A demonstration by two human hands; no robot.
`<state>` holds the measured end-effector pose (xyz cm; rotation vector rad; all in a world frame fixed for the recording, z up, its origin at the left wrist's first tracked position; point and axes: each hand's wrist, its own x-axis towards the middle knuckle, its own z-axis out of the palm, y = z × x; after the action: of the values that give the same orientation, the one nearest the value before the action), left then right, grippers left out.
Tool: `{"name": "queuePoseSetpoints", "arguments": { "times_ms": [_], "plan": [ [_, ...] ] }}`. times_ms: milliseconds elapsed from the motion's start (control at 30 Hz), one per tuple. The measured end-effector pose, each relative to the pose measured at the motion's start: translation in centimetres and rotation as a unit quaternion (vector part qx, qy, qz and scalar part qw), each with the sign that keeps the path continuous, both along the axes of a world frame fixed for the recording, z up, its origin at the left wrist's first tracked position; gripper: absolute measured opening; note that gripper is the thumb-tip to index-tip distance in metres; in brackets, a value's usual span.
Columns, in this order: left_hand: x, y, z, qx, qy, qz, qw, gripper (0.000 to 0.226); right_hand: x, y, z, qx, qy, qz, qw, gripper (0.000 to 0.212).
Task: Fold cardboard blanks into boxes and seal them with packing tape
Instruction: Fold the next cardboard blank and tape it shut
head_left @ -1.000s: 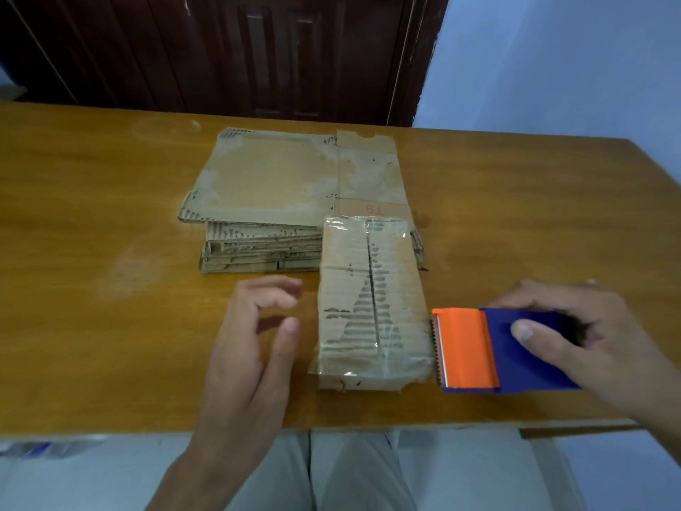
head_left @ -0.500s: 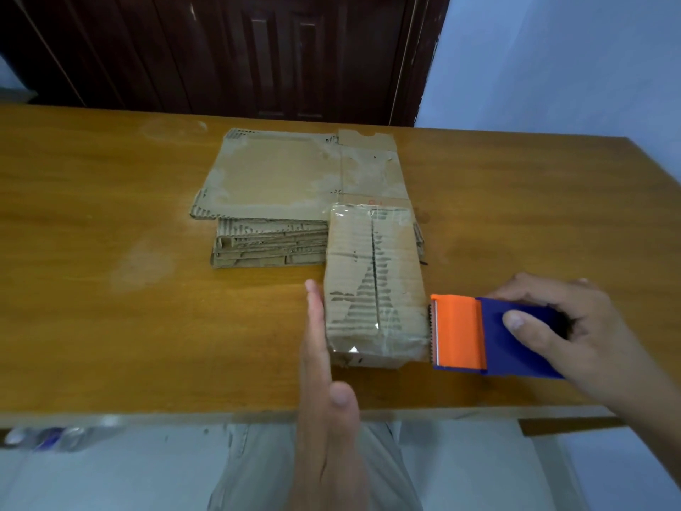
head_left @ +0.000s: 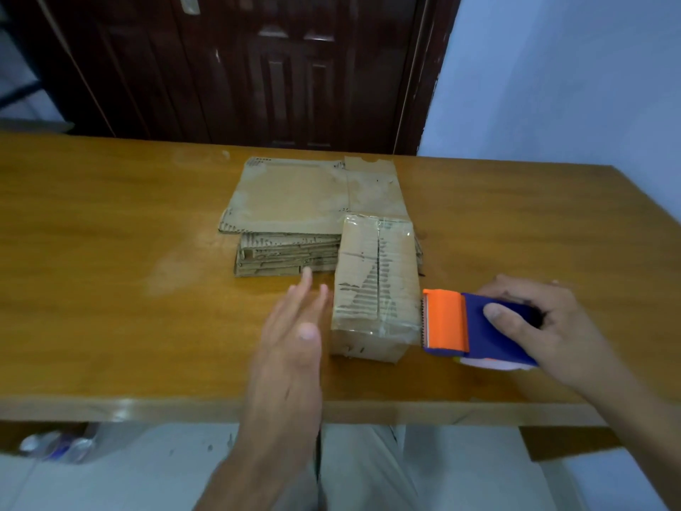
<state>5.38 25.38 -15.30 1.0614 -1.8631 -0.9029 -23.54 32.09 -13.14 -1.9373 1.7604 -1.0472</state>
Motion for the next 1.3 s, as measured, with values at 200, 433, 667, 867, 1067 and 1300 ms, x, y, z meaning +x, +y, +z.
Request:
{"name": "queuePoseSetpoints", "arguments": {
  "times_ms": [200, 433, 667, 867, 1067, 1300],
  "plan": [
    [-1.9, -5.2, 1.7, -0.241, -0.165, -0.193, 0.937, 0.054, -0.6, -0.2, -0.5, 0.006, 0.031, -0.022, 0.999, 0.031],
    [-2.8, -6.7, -0.6, -0.291, -0.232, -0.195, 0.907, 0.047, -0.9, 0.6, -0.6, 0.055, -0.043, -0.018, 0.997, 0.026],
    [-2.9, -6.6, -0.4, -0.287, -0.224, -0.198, 0.91, 0.049, -1.8, 2.4, 0.3, 0.062, -0.046, -0.004, 0.997, 0.03],
    [-3.5, -6.6, -0.6, -0.274, -0.208, -0.194, 0.919, 0.048, -2.8, 3.1, 1.3, 0.067, 0.021, -0.027, 0.997, 0.027],
    [-3.6, -6.4, -0.8, -0.271, -0.193, -0.185, 0.925, 0.048, 0.4, 0.6, 3.9, 0.139, 0.156, -0.063, 0.976, 0.045],
    [-4.0, -6.1, -0.8, -0.254, -0.169, -0.179, 0.935, 0.048, 4.3, 0.1, 5.9, 0.128, 0.35, -0.143, 0.917, 0.051]
  ]
}}
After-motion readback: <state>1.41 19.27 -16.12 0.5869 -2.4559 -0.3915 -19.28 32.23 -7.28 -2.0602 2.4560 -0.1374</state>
